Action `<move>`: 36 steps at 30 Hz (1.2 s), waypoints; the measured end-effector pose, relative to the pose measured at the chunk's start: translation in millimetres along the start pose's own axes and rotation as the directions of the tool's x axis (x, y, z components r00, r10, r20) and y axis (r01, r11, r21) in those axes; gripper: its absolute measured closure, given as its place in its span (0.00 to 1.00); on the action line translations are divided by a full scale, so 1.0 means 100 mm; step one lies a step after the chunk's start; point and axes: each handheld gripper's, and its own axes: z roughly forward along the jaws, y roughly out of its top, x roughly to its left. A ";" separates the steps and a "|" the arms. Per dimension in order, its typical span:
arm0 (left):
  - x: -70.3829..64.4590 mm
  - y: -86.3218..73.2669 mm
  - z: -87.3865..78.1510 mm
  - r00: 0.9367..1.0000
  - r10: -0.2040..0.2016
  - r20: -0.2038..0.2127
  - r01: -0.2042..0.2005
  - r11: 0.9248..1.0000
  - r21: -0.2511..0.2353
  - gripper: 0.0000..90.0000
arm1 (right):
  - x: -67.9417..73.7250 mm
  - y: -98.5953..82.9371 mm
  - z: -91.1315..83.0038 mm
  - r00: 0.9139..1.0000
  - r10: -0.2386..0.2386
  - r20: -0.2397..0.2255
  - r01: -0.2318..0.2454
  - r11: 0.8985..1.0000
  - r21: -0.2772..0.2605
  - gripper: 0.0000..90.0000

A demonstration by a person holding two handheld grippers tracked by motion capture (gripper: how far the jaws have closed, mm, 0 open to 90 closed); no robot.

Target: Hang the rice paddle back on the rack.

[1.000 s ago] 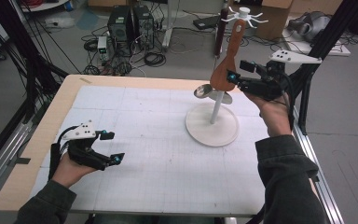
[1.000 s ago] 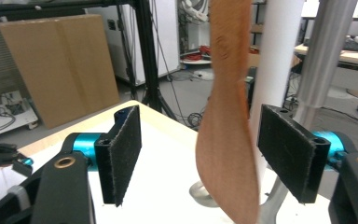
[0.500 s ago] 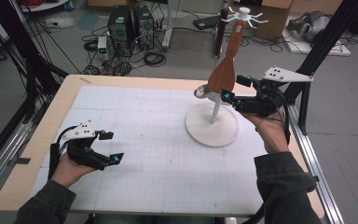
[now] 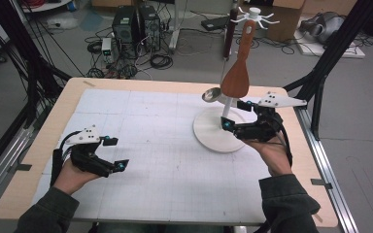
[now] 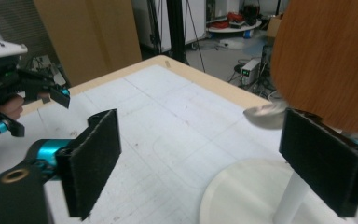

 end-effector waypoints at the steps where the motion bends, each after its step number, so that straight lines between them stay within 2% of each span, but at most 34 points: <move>1: 0.00 0.00 0.00 1.000 0.000 -0.001 0.000 1.000 0.000 0.07 | 0.00 -0.02 0.01 1.000 0.001 -0.001 -0.001 1.000 0.000 0.12; 15: 0.02 -0.02 0.00 1.000 -0.005 -0.002 0.005 1.000 0.014 0.04 | 0.06 -0.43 0.05 1.000 0.030 0.007 -0.030 0.999 0.042 0.10; 18: 0.04 -0.03 0.00 1.000 -0.006 -0.008 0.006 1.000 0.016 0.03 | 0.08 -0.49 0.07 0.999 0.041 0.024 -0.042 0.998 0.054 0.01; 31: 0.07 -0.06 -0.02 1.000 -0.004 -0.019 0.004 1.000 0.022 0.02 | 0.15 -0.77 0.05 0.998 0.045 0.042 -0.048 0.995 0.089 0.01; 36: 0.09 -0.08 -0.04 1.000 -0.015 -0.025 0.015 1.000 0.018 0.02 | 0.16 -0.87 0.02 0.997 0.051 0.056 -0.056 0.995 0.089 0.01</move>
